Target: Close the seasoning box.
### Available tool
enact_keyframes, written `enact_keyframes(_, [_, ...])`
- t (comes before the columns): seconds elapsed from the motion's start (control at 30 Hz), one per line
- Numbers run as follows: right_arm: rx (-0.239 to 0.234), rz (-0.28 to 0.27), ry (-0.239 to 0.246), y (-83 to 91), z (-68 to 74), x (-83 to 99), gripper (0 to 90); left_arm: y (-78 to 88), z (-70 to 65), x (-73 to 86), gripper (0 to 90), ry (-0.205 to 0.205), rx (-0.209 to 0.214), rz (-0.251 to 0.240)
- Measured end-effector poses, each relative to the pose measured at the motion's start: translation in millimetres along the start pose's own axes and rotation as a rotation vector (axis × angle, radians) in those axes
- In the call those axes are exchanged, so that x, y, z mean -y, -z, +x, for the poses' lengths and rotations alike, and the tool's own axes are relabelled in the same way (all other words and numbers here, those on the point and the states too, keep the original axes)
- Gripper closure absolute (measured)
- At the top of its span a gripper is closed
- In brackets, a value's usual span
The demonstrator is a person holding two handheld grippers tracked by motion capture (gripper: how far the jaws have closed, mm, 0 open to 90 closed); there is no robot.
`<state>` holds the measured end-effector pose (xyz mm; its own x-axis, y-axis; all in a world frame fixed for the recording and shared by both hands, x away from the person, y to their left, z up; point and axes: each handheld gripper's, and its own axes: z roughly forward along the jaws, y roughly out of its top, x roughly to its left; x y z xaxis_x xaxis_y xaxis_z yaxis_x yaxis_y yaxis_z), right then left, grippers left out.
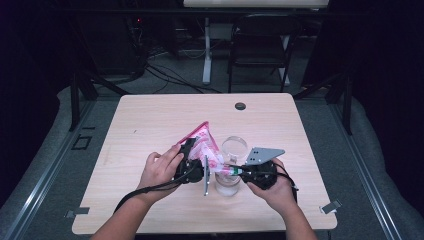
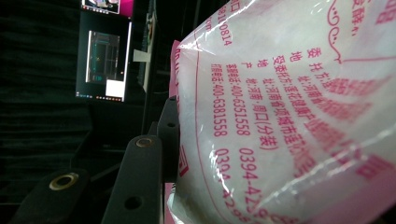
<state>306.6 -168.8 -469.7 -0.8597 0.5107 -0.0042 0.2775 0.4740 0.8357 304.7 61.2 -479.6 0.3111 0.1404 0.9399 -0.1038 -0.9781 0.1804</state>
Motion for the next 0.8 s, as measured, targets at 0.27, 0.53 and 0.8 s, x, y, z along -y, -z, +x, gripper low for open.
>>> enact_keyframes(0.27, [0.000,0.002,0.002,-0.1,0.0,0.1,90.0,0.6,0.3,-0.3,64.4,-0.001,-0.001,0.000])
enact_keyframes(0.53, [0.002,0.004,0.002,-0.1,-0.3,0.3,90.0,0.9,0.4,-0.6,64.4,-0.005,-0.004,-0.001])
enact_keyframes(0.8, [0.004,0.003,0.003,-0.1,-0.2,0.3,90.0,1.2,1.0,-0.9,64.4,-0.008,-0.008,-0.001])
